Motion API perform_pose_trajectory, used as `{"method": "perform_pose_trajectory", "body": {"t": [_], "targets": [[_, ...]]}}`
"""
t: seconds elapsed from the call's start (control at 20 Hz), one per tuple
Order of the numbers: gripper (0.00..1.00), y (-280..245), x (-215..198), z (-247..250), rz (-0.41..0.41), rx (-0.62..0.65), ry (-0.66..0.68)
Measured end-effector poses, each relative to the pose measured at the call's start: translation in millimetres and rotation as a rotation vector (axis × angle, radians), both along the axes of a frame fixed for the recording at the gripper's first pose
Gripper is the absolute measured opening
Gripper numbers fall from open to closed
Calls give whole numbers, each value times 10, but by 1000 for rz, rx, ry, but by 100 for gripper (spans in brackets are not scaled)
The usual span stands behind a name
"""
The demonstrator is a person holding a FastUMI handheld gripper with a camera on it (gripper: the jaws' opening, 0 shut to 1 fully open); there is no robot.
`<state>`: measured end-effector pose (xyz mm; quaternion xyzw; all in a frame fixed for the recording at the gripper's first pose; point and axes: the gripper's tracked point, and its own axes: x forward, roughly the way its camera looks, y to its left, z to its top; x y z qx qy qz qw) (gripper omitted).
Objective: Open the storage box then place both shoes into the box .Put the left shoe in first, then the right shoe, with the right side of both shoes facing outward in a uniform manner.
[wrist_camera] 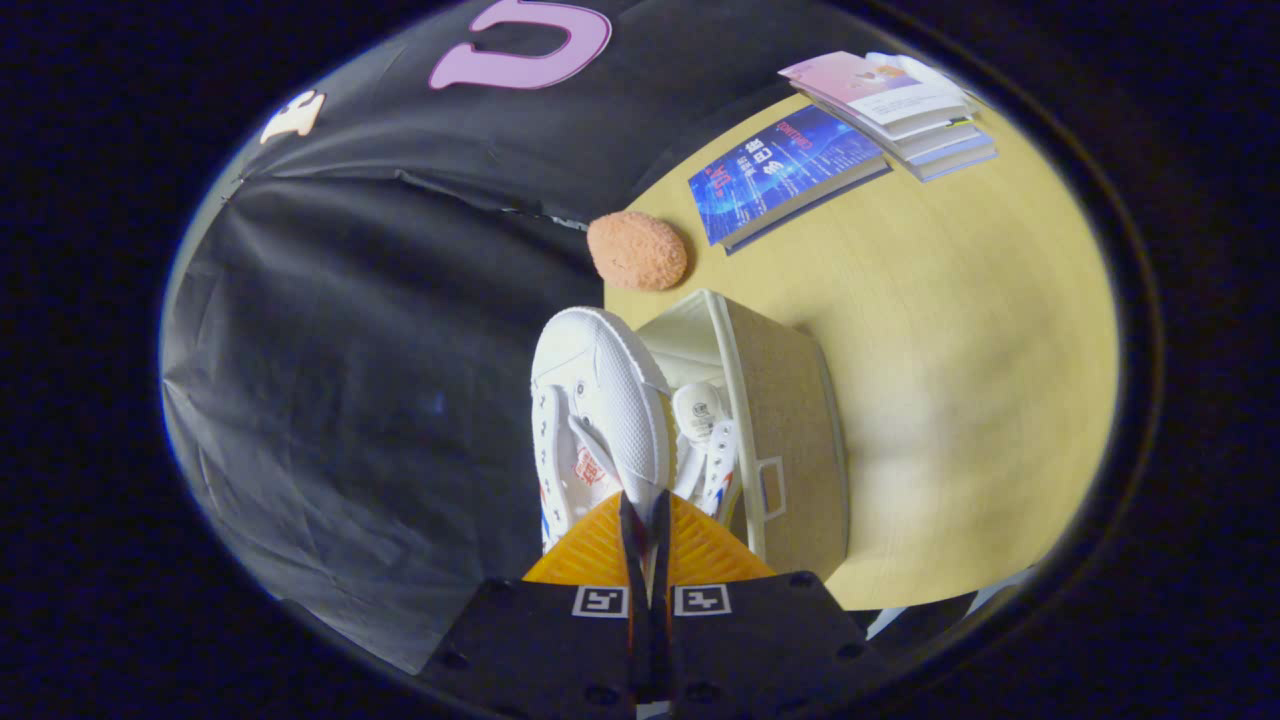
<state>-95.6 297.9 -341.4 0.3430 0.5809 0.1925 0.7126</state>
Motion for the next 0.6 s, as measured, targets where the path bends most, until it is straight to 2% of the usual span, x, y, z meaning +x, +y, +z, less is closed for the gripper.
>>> {"method": "perform_pose_trajectory", "body": {"t": [0.2, 0.55, 0.6], "targets": [[3, 17, -75, -251, -6, -116, -1], [4, -73, -39, -392, -74, -259, -16], [9, -70, -47, -388, -75, -271, -17]]}}
